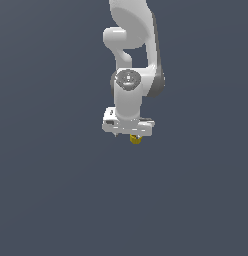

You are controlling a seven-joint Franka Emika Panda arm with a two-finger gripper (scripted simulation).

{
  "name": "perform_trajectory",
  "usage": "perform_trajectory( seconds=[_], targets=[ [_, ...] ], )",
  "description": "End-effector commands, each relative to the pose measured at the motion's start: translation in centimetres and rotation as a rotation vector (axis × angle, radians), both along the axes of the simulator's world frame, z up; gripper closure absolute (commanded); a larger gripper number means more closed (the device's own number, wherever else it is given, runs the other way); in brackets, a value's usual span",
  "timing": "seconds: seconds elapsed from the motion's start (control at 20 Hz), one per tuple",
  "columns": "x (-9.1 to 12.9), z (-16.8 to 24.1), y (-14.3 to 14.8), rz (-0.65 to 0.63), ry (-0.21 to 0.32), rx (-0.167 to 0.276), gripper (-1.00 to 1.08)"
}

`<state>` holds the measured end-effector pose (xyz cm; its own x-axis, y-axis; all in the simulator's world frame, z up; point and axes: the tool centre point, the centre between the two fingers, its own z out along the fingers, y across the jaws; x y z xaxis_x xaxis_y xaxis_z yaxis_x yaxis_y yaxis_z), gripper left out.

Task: Pick up the object and move it to a goal position.

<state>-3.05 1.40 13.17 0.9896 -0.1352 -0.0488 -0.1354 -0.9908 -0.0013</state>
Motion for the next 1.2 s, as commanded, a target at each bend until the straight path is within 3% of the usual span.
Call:
perform_trajectory(
  seconds=[0.0, 0.65, 1.15],
  targets=[
    [-0.5, -0.4, 0.6, -0.045, -0.004, -0.003, -0.92],
    [-4.1, -2.6, 3.8, -0.319, -0.032, -0.016, -0.92],
    [-5.8, -3.4, 4.9, -0.434, -0.044, -0.018, -0.92]
  ],
)
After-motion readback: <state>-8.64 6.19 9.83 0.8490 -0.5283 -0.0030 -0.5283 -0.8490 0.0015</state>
